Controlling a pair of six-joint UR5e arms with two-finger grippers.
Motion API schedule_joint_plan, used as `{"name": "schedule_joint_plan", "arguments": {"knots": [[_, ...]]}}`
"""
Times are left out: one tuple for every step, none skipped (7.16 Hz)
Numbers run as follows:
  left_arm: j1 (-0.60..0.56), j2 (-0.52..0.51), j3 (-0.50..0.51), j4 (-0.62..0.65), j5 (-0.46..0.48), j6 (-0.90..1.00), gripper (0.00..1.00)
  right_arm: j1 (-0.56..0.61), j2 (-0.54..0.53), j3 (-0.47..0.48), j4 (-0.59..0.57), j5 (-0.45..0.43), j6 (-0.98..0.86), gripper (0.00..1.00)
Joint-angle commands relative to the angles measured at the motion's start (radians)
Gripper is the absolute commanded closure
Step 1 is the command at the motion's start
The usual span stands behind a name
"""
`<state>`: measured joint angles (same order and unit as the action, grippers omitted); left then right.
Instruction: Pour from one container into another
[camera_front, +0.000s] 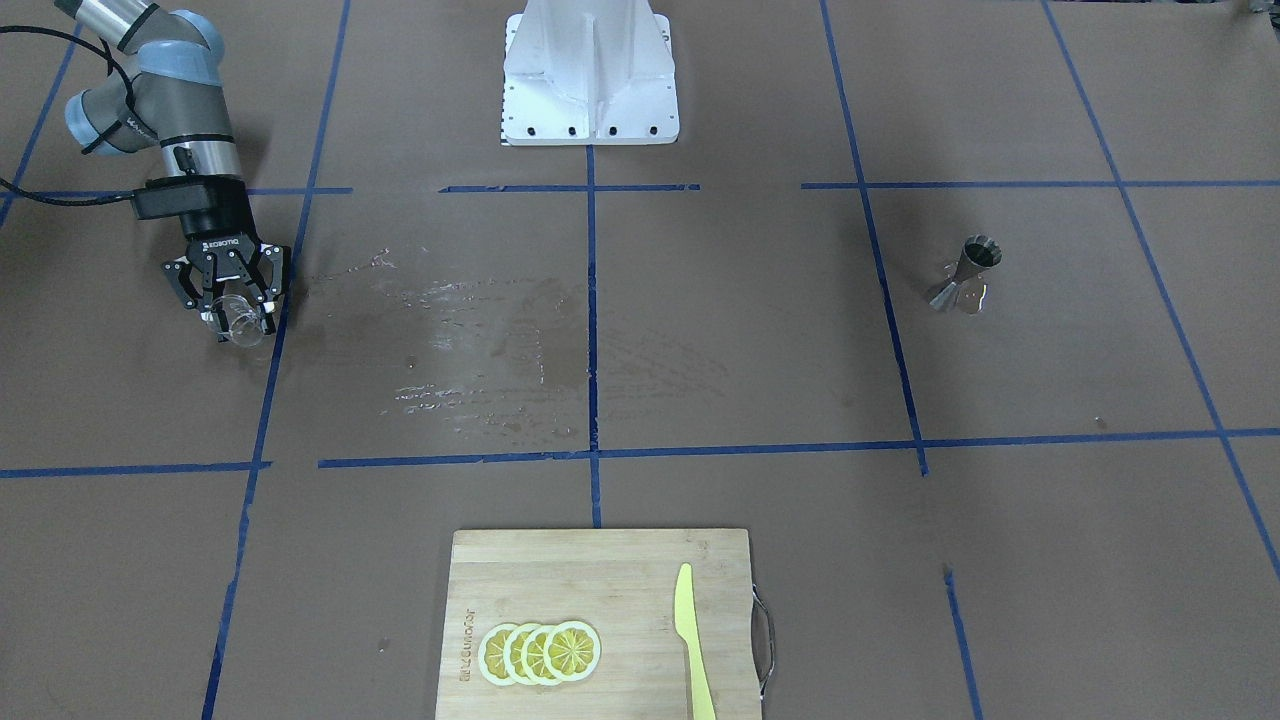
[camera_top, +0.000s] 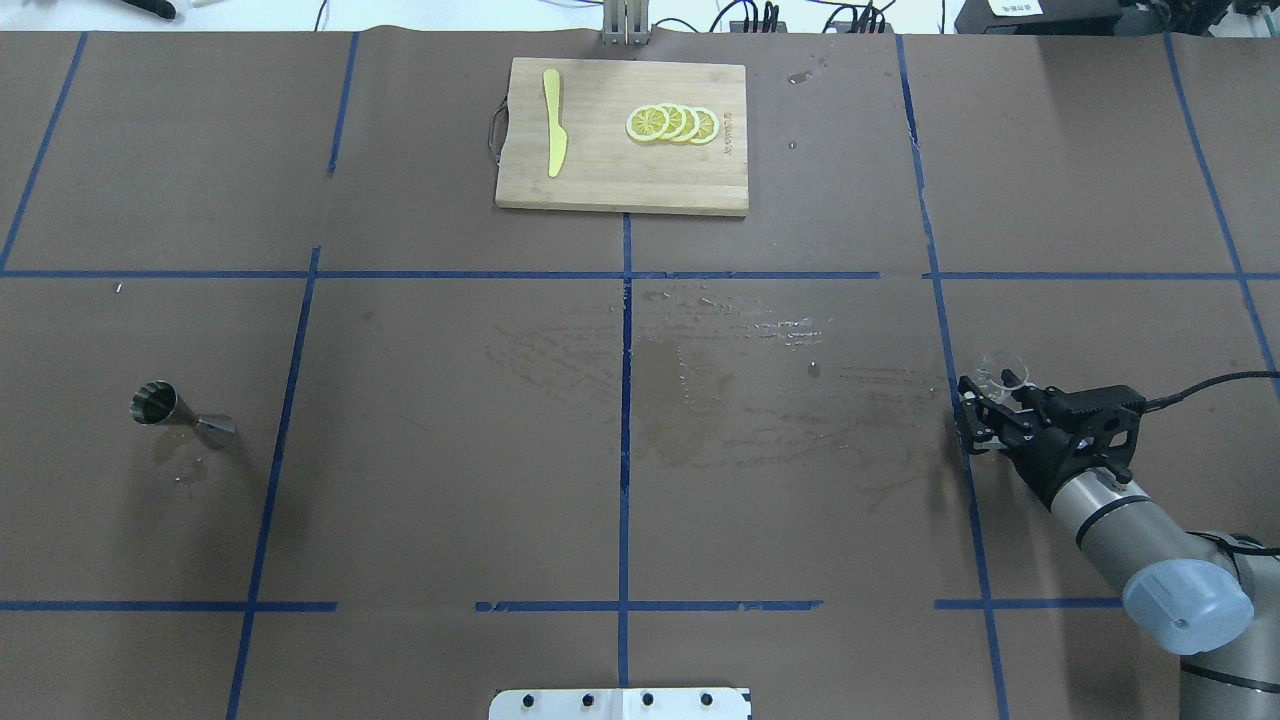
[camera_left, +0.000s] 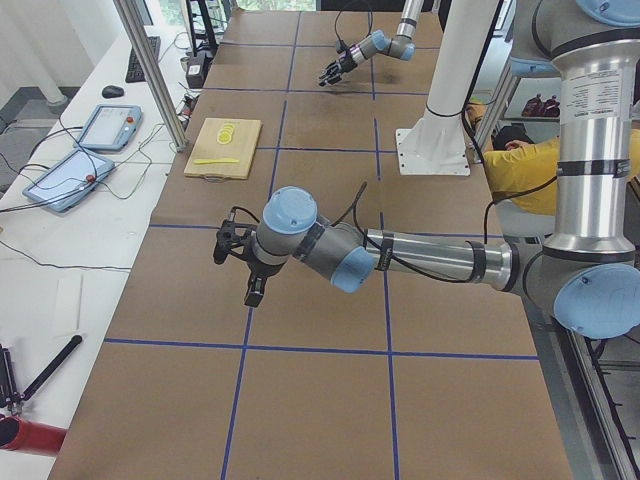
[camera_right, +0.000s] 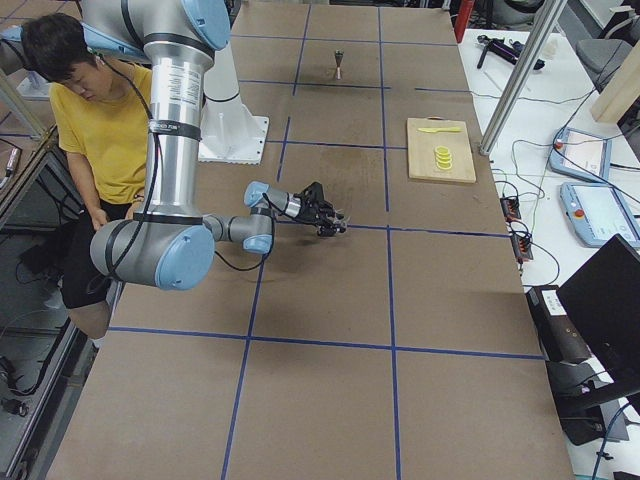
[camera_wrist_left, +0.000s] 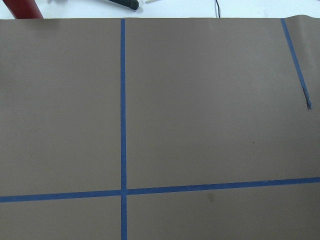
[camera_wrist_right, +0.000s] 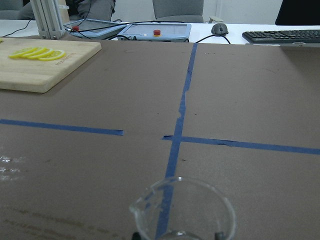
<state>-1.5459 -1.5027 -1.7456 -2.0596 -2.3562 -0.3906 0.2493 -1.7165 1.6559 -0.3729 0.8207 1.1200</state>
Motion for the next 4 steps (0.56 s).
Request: {"name": "schedule_joint_plan", "arguments": {"knots": [[0.000,0.002,-0.009,-0.001,0.000,-0.001,0.00,-0.028,0.008,-0.002,0.000,-0.020,0.001,0.52],[0.000,0.004,-0.009,-0.001,0.000,-0.001,0.00,-0.039,0.008,-0.002,0.000,-0.023,0.001,0.47],[0.000,0.016,-0.012,-0.002,0.000,-0.001,0.00,-0.045,0.006,-0.002,0.000,-0.026,0.001,0.37],[0.000,0.019,-0.017,-0.002,0.000,0.001,0.00,-0.050,0.005,-0.002,0.000,-0.028,0.001,0.29]]}}
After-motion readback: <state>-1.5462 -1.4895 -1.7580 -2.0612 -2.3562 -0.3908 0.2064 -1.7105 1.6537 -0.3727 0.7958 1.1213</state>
